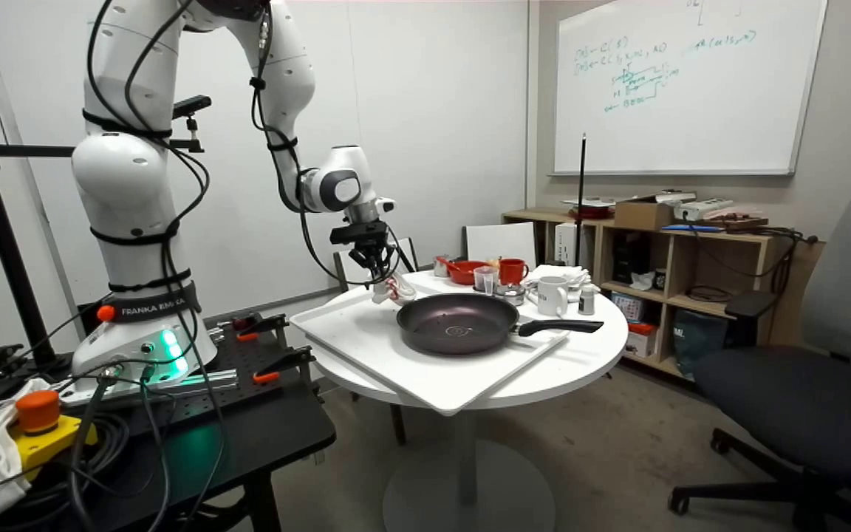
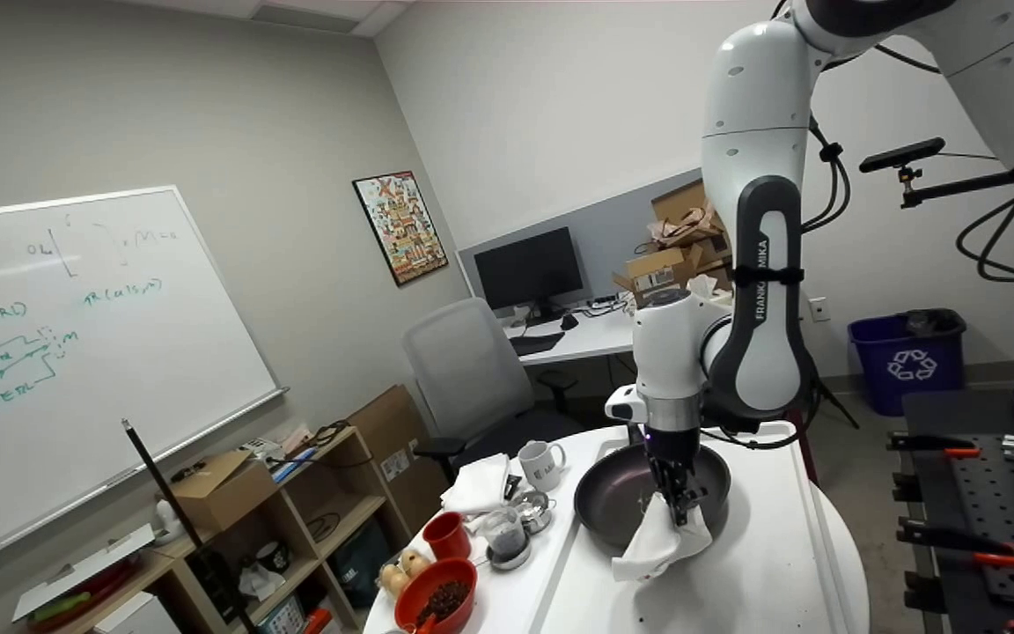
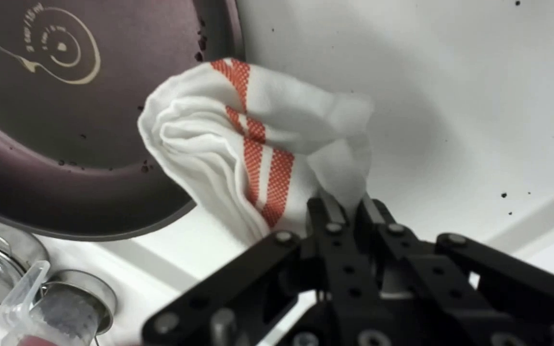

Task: Pick up the napkin from the table and wipe the pan

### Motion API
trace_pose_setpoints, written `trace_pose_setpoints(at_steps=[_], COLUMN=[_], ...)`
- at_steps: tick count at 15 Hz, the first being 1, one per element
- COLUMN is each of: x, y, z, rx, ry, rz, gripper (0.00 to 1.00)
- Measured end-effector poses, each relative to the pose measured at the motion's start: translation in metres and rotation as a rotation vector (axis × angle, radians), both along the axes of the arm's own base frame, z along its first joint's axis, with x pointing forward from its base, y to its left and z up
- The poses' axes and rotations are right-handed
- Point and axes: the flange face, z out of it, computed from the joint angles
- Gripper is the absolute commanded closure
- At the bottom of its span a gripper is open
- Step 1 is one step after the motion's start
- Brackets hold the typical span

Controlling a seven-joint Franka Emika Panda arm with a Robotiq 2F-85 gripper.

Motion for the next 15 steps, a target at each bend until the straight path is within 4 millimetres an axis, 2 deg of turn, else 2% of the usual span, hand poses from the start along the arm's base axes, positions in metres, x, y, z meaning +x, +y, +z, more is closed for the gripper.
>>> trace_pose_setpoints(at_steps=[4, 9, 12, 15], x=[0.012, 0.015, 0.014, 0.012], y=[0.021, 0.050, 0.061, 0.072], z=[-0.032, -0.080, -0.096, -0.103], rx=[-0.055, -0.069, -0.073, -0.071], ry=[0.055, 0.125, 0.151, 0.174], rz=[-0.011, 0.010, 0.027, 0.044], gripper=[0.97, 0.97, 0.97, 0.97])
